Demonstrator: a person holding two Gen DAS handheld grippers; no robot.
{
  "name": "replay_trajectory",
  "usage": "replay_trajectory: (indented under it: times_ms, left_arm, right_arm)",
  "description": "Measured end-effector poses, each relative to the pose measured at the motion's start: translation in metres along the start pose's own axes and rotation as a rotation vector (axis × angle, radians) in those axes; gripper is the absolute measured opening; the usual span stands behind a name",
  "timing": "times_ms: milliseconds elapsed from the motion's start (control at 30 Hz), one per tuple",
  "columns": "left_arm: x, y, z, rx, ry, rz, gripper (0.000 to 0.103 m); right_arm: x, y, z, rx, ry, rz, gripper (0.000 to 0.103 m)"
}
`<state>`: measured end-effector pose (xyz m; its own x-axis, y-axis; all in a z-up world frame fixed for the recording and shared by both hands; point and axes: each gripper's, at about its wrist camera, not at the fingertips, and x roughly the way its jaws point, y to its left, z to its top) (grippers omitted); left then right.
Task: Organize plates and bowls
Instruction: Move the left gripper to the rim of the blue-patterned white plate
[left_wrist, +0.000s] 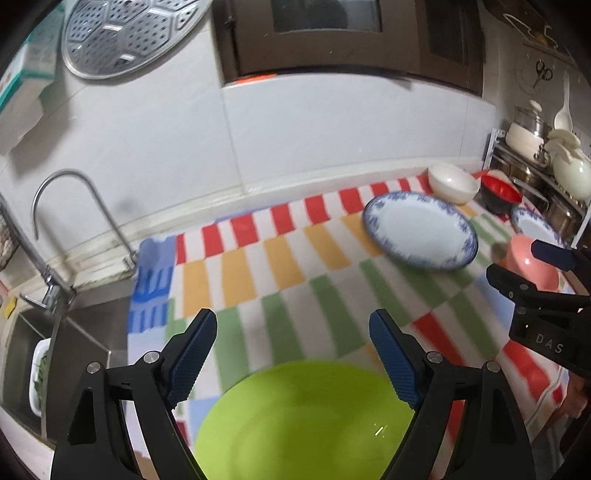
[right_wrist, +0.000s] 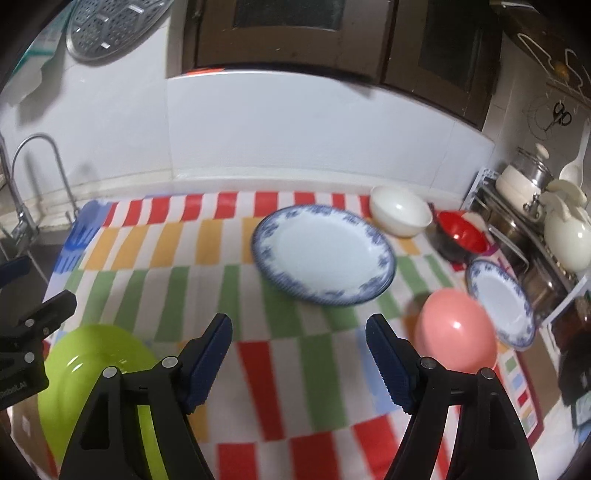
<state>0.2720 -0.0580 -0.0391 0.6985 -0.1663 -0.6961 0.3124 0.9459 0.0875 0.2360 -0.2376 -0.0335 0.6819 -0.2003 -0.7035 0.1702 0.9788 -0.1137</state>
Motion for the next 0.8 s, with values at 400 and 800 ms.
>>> replay_trajectory:
  times_ms: [400,800]
  left_arm:
    - [0.035,-0.062,0.07,0.004,-0.04,0.031,0.085]
    - [0.102,-0.092,0.112,0.01,0.037,0.006,0.085]
  right_arm:
    - [0.042,-0.069,0.056,-0.06,-0.004,-0.008,0.076]
    - [0.113,-0.111,0.091,-0.015,0.13,0.052,0.075]
